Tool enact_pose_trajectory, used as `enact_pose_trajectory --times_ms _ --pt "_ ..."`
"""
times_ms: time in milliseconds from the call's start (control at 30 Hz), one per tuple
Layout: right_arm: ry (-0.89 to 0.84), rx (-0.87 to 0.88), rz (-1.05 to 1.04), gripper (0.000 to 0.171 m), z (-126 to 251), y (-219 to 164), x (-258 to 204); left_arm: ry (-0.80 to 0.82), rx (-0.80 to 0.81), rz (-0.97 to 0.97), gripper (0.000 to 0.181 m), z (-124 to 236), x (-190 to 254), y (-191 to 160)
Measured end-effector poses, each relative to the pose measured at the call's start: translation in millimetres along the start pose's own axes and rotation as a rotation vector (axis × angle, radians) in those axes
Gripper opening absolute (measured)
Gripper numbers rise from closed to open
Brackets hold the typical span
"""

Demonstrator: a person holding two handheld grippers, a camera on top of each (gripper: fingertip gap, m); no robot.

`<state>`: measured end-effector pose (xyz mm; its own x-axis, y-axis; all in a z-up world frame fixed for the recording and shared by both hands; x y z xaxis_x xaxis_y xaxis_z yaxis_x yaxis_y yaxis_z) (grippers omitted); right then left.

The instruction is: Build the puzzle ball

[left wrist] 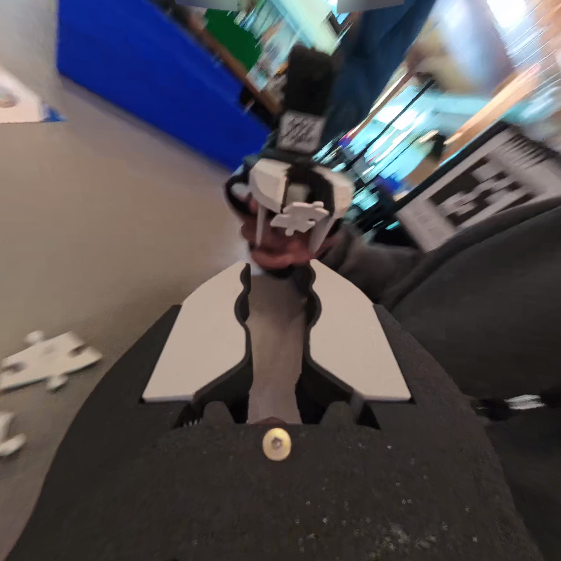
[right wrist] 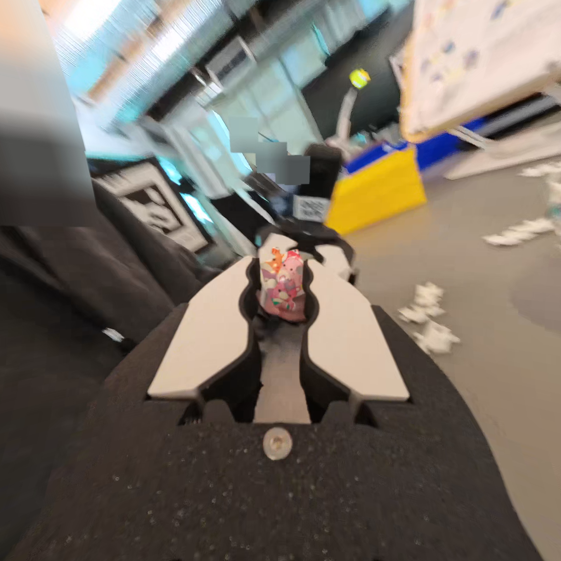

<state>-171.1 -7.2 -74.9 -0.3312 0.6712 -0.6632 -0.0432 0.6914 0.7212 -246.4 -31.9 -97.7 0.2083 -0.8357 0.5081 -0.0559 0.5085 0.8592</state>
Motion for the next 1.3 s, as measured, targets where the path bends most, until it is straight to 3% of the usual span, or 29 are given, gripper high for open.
enact_pose_trajectory --times_ms 133,233,333,433,500,567,667,800,900,1167,1300 --pt "0.18 0.029 -0.064 0.026 -19 4 -9 -0.164 0.148 0.046 0.028 9 16 19" --pt "0.265 0.058 -0.1 0.027 -27 6 -15 -0.159 0.075 -0.027 0.028 6 22 14" --pt "0.308 0.069 -0.142 0.027 -30 3 -14 -0.196 0.136 -0.006 0.025 6 27 20" --pt "0.329 0.063 -0.151 0.027 -32 -1 -16 -0.2 0.136 0.008 0.009 6 24 17" --pt "0.334 0.096 -0.132 0.014 -28 3 -17 -0.205 0.136 0.018 0.004 8 23 17" --pt "0.254 0.096 -0.098 0.015 -21 7 -10 -0.167 0.118 0.032 0.002 9 18 14" --pt "0.057 0.073 0.008 0.018 -3 15 2 0.02 0.04 0.049 0.001 10 -5 2" --pt "-0.372 -0.033 0.36 0.012 15 11 14 0.278 -0.113 0.004 0.001 18 -32 -16" --pt "-0.556 -0.136 0.542 0.01 15 -4 20 0.359 -0.2 -0.026 0.001 16 -37 -27" --pt "-0.59 -0.2 0.608 0.011 1 -17 22 0.394 -0.302 -0.143 0.001 0 -27 -34" --pt "-0.628 -0.372 0.693 0.012 3 -31 26 0.439 -0.377 -0.219 0.001 -5 -26 -39"
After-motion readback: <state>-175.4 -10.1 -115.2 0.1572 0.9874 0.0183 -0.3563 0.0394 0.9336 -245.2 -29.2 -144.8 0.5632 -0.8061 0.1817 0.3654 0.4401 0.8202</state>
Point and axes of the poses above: each gripper's, where its closed fingertips meet, z back along the fingers, y out of its top, x = y × z across the jaws, the point moved 4 cm from there along z, back along the fingers, and after that the axes turned 11 degrees about -z, right-handed, at the moved point
